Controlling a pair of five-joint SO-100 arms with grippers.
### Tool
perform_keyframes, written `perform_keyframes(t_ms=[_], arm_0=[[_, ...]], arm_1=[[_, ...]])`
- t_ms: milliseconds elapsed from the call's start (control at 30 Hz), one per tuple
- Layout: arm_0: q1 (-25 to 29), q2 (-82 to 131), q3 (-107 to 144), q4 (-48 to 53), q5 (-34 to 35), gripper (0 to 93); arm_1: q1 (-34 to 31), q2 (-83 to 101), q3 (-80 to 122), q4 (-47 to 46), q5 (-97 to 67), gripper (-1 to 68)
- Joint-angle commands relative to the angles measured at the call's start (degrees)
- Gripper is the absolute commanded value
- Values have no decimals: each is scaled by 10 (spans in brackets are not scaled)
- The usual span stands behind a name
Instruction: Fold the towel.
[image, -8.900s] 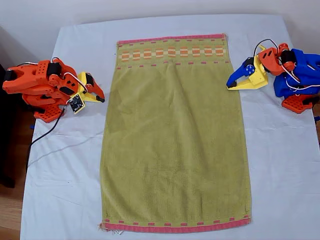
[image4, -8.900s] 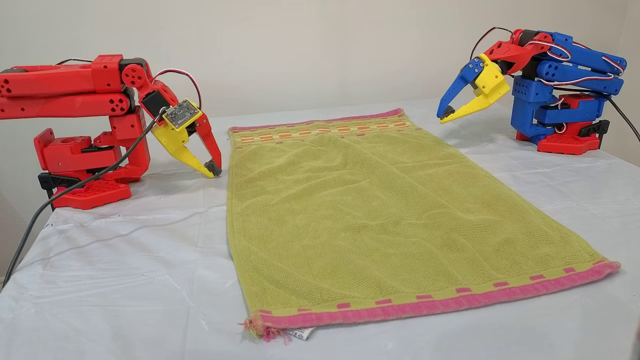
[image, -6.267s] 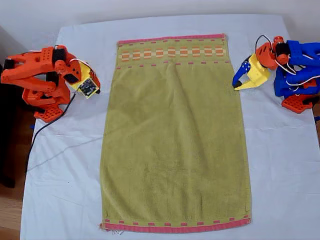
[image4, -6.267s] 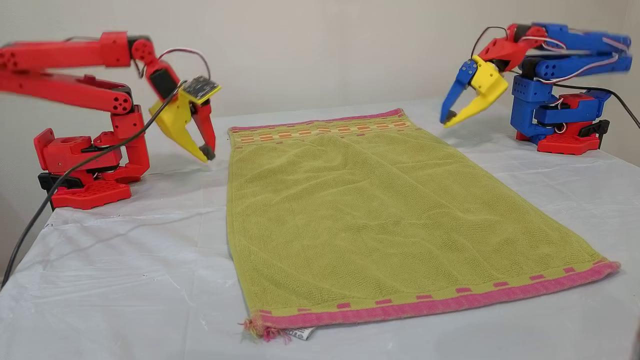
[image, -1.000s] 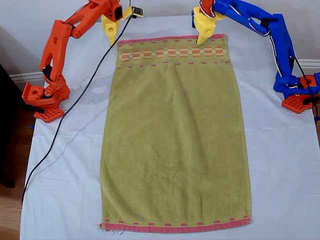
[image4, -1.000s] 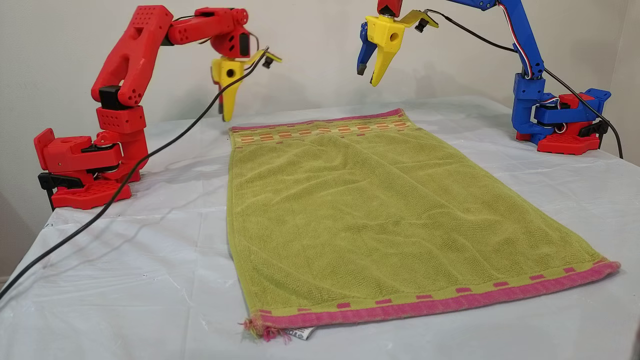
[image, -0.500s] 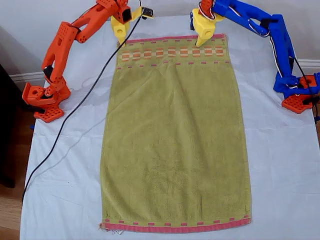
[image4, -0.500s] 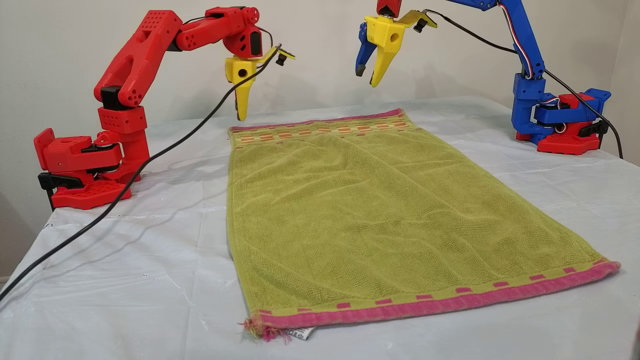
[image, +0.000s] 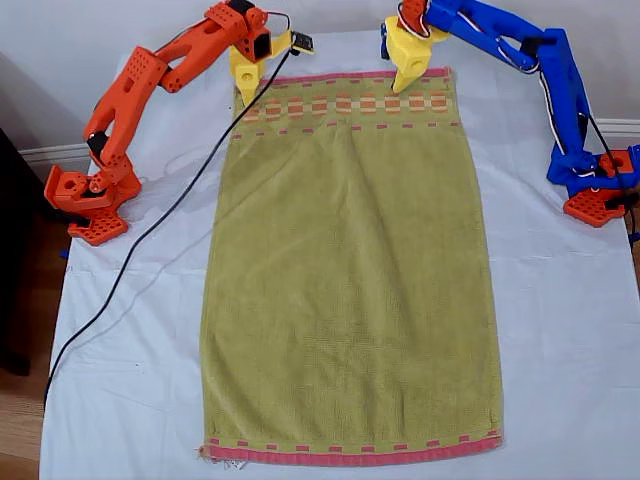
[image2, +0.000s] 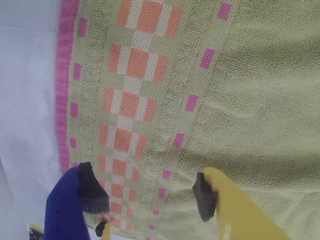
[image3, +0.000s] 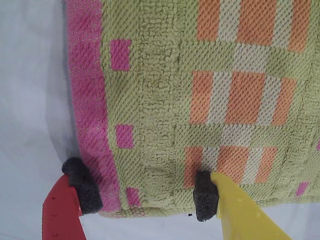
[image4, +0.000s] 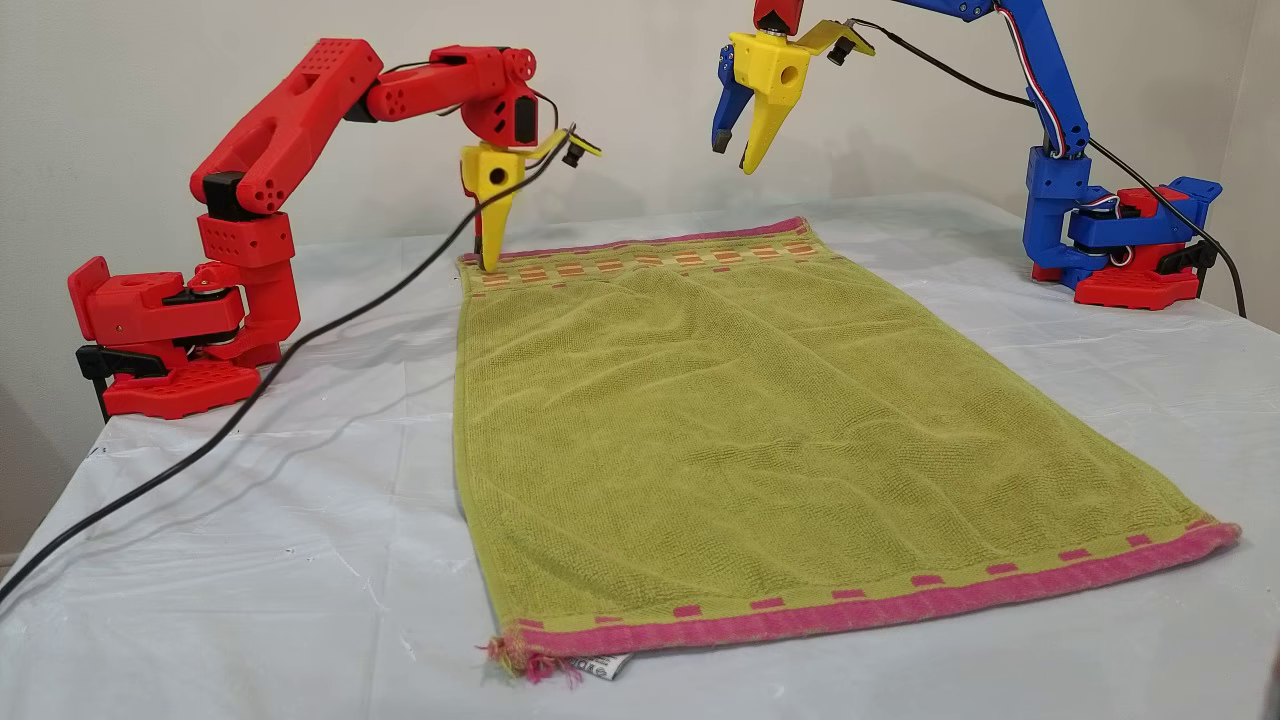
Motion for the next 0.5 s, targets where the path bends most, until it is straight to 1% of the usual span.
perform_keyframes(t_ms=[0, 67, 167, 367, 467], arm_0=[[-20, 3, -64, 9, 12, 395], [-23, -15, -80, 9, 3, 349], [-28, -27, -87, 9, -1, 310], [-58, -19, -69, 9, -4, 284], [-62, -13, -62, 9, 2, 293]], arm_1=[[-10, 40, 1, -3, -4, 382], [-13, 40, 1, -3, -5, 382], [-19, 50, 13, -3, -6, 382], [-36, 55, 15, -3, -9, 382], [-40, 50, 14, -3, -9, 381]])
